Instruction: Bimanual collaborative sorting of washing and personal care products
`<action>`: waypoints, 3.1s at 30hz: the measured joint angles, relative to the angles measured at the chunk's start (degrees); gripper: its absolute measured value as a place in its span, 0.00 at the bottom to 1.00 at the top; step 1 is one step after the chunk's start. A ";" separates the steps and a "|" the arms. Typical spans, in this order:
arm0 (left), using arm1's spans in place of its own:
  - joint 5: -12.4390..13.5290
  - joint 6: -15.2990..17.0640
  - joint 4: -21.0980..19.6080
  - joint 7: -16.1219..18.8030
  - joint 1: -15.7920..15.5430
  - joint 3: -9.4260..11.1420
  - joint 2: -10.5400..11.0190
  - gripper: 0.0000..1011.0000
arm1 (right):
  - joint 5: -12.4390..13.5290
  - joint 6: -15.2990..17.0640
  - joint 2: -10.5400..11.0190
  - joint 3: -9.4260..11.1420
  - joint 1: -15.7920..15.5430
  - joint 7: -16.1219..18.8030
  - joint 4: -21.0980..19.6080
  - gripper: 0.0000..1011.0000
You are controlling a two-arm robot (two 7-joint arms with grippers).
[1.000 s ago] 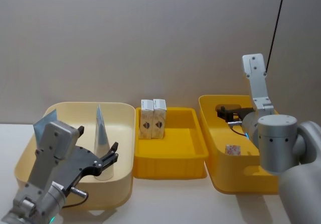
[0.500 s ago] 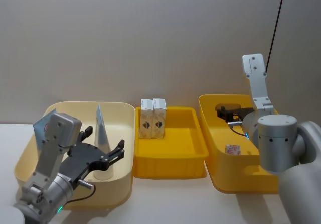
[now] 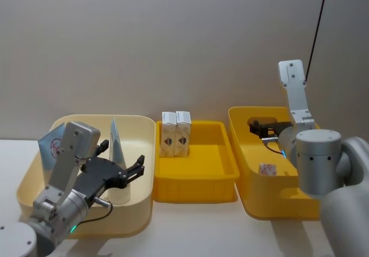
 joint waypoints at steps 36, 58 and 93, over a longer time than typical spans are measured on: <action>4.73 0.17 9.97 0.20 -5.52 0.03 -1.73 0.99 | 0.00 0.00 0.00 0.00 0.00 0.00 0.00 0.99; 5.87 -1.78 14.27 -1.40 -7.42 -0.25 -2.79 0.99 | 0.00 0.00 0.00 0.00 0.00 0.00 0.00 0.99; 6.40 -3.59 16.86 -2.61 -8.81 -0.45 -3.71 0.42 | 0.00 0.00 -0.01 0.00 0.00 0.00 0.00 0.99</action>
